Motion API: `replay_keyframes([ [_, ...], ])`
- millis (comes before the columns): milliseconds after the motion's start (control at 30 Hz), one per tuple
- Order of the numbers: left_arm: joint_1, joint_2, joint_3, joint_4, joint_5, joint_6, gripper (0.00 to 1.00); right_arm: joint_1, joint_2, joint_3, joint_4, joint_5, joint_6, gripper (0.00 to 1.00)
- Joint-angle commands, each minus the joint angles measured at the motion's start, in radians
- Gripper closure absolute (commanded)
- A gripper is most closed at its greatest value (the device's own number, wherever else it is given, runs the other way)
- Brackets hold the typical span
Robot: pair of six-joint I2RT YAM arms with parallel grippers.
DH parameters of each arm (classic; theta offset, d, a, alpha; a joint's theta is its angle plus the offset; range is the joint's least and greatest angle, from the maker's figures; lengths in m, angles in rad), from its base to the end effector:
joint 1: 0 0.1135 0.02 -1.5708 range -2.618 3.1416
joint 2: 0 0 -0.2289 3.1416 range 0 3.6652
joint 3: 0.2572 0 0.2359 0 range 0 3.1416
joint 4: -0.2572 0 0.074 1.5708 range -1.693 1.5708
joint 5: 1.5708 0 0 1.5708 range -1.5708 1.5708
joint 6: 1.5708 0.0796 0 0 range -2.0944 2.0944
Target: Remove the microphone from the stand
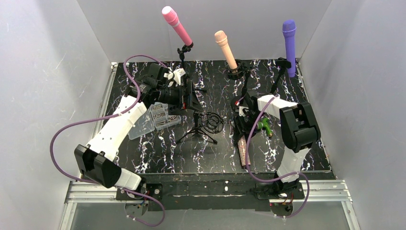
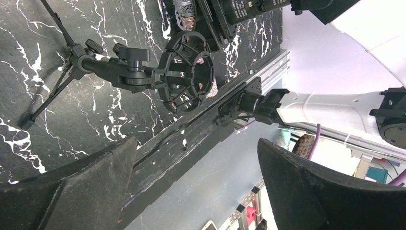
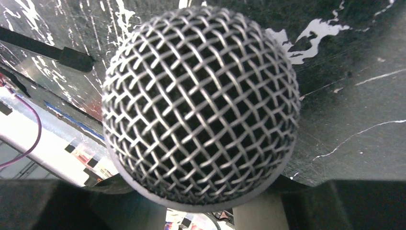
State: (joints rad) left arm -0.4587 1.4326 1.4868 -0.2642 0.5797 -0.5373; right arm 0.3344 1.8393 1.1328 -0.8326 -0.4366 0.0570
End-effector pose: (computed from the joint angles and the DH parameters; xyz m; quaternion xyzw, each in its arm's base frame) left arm 0.2950 -0.1943 0.3832 0.1504 0.7514 -0.4832 0.4235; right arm 0.2703 0.1295 0.0857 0.1383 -0.9663 -0.2154 0.0269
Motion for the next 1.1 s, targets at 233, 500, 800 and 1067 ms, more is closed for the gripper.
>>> replay_keyframes([
  [233,0.009,-0.016,0.018,-0.063,0.015,-0.01,0.02,0.002,0.043,0.064,-0.016,0.07,-0.011,0.52],
  [500,0.013,-0.015,0.016,-0.061,0.007,-0.03,0.02,0.002,0.043,0.076,-0.021,0.09,-0.006,0.43],
  [800,0.023,-0.016,0.011,-0.06,0.006,-0.016,0.02,0.002,0.005,0.107,-0.039,0.091,-0.015,0.4],
  [1067,0.023,0.024,0.078,-0.108,-0.01,0.177,0.02,0.003,-0.139,0.159,-0.07,0.099,-0.054,0.33],
])
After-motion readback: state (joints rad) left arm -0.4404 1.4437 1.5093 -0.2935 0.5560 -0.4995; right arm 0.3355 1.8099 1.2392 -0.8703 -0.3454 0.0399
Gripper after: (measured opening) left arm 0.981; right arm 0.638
